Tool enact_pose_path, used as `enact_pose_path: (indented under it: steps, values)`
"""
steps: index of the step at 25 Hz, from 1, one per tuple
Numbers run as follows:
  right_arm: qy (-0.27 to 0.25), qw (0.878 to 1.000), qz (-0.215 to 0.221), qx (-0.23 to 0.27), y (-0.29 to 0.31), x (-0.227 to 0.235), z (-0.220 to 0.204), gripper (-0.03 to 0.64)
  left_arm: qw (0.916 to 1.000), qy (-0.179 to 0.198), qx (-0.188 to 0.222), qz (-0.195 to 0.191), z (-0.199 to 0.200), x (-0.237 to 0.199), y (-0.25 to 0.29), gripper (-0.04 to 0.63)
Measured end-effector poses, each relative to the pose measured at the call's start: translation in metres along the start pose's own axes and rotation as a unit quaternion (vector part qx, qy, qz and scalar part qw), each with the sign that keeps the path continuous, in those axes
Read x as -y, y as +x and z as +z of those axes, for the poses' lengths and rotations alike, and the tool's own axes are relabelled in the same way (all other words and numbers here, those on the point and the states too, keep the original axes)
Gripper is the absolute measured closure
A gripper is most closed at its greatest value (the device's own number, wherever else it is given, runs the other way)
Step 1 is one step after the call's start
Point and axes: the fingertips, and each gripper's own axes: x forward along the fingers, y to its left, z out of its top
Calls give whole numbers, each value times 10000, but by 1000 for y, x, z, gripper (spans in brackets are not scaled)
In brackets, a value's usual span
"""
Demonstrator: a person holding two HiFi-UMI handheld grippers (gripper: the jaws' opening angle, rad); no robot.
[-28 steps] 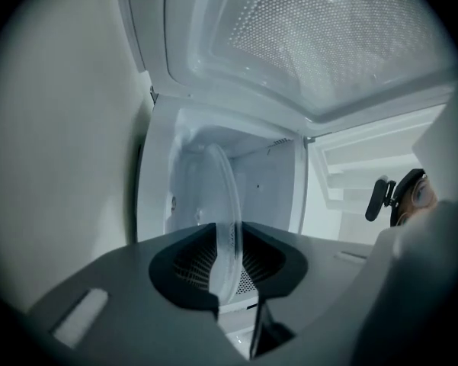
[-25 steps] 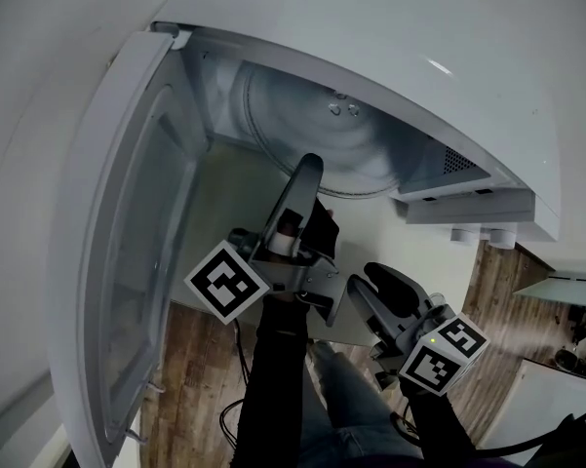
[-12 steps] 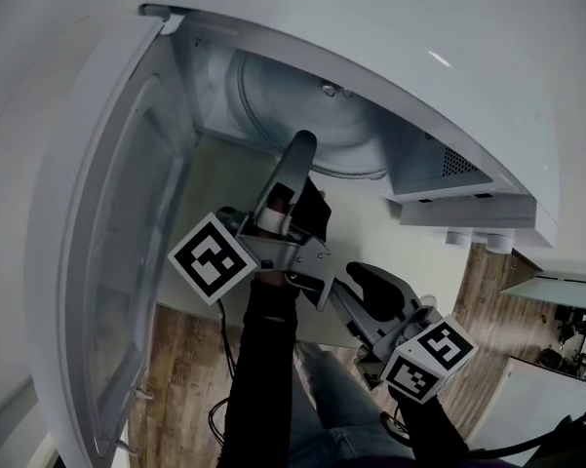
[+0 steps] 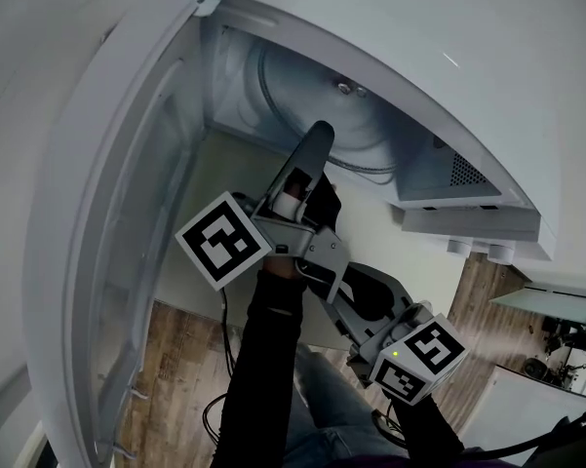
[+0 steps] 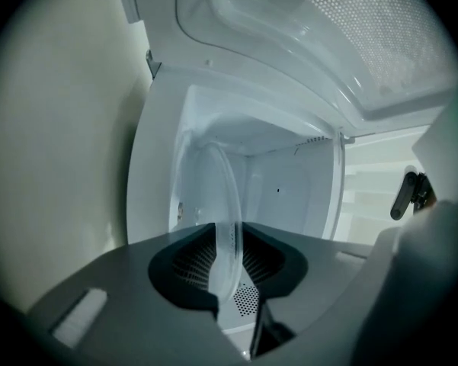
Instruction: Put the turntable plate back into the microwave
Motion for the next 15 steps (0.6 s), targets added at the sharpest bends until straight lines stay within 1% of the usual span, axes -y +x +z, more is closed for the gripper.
enact_pose_path:
  steps: [2, 6, 11, 13, 15]
  values:
    - [-5, 10000, -5, -9, 0, 1, 1, 486, 10000, 40, -4, 76, 0, 0, 4, 503]
    - [-35, 10000, -12, -17, 1, 0, 2, 487, 9997, -44, -13, 227, 0, -3, 10, 502]
    - [-44, 10000, -47, 7, 0, 2, 3, 486, 9995, -26, -48, 315, 1, -4, 12, 500]
    - [-38, 9999, -136, 54, -2, 7, 6, 487, 9994, -49, -49, 345, 2, -4, 13, 500]
    - [-24, 9993, -325, 206, -5, 16, 15, 486, 9992, -40, -75, 396, 2, -5, 13, 502]
